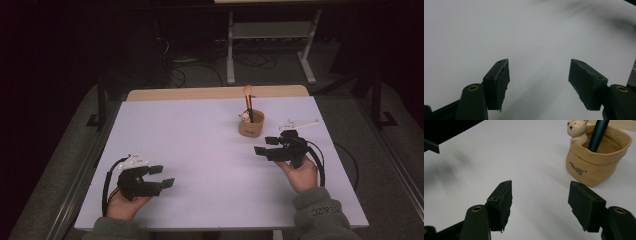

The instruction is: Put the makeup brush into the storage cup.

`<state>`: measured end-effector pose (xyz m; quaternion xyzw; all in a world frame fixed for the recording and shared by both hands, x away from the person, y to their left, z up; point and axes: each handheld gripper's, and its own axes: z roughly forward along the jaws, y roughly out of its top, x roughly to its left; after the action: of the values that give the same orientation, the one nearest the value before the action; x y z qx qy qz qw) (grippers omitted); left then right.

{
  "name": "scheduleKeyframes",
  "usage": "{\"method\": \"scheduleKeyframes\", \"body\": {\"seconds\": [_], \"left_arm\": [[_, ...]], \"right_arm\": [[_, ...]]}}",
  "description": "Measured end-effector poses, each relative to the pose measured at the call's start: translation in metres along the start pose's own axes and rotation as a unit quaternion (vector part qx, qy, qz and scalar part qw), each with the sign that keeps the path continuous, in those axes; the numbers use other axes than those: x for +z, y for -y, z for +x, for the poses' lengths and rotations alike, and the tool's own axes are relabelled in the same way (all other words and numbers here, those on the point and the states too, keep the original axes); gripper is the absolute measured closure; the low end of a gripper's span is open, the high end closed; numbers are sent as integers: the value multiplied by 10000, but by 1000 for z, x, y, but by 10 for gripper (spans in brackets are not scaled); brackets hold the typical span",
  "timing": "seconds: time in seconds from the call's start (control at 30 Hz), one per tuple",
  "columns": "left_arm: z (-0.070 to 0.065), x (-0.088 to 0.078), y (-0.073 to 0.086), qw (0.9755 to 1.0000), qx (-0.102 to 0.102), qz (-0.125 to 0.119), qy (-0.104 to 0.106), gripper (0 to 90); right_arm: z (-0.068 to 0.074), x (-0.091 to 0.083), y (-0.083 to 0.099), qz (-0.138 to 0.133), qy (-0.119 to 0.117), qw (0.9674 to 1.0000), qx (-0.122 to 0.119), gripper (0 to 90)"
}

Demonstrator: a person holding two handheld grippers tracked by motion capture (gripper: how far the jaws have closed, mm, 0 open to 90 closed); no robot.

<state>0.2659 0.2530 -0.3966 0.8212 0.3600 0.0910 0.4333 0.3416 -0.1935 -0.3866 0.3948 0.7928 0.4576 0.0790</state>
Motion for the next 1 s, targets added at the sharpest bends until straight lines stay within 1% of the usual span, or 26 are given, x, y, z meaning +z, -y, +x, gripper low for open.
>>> {"method": "scheduleKeyframes", "body": {"seconds": [0.03, 0.07, 0.1, 0.13, 0.27, 0.3, 0.43, 0.57, 0.6, 0.63, 0.7, 0.73, 0.77, 0.83, 0.9, 1.0], "left_arm": [[-1, 0, 0, 10000, -52, 10, 1, 328], [0, 0, 0, 10000, -19, 30, 0, 327], [1, 0, 0, 10000, 57, 42, -4, 328], [0, 0, 0, 10000, -19, 37, 2, 328], [0, 1, 0, 10000, -25, 24, -7, 326], [1, 1, 0, 10000, 25, 36, -5, 326], [1, 1, 0, 10000, -21, 46, 1, 326], [1, 2, 0, 10000, -19, 40, -3, 326], [1, 2, 1, 10000, -39, 47, -2, 326], [0, 3, 1, 10000, -78, 57, 1, 326], [1, 4, 1, 10000, -42, 64, 3, 326], [1, 4, 1, 10000, -59, 54, 2, 326], [1, 4, 2, 10000, -56, 72, 2, 327], [2, 5, 2, 9999, -73, 71, 10, 327], [1, 5, 2, 9999, -92, 67, 12, 327], [1, 6, 2, 9999, -84, 101, 11, 327]], "right_arm": [[0, 0, 0, 14, -4, 10000, 14, 349], [0, 0, 0, 13, -5, 10000, 0, 348], [0, 1, 0, 22, -6, 10000, -8, 348], [0, 1, 0, 31, -6, 10000, -5, 348], [0, 2, 1, 27, 1, 10000, -35, 348], [0, 2, 1, 36, -2, 10000, -24, 348], [1, 2, 2, 82, 5, 10000, 21, 348], [1, 3, 3, 123, 4, 9999, 22, 345], [0, 4, 4, 105, 5, 9999, -13, 345], [1, 4, 6, 104, 17, 9999, 26, 345], [-1, 5, 9, 37, -6, 10000, 86, 344], [-2, 6, 11, 9, -20, 9999, 129, 344], [-3, 8, 13, 25, -37, 9998, 180, 344], [-2, 12, 18, 136, -31, 9997, 190, 344], [-2, 14, 21, 141, -37, 9998, 164, 343], [-1, 14, 23, 135, -44, 9997, 215, 343]]}}
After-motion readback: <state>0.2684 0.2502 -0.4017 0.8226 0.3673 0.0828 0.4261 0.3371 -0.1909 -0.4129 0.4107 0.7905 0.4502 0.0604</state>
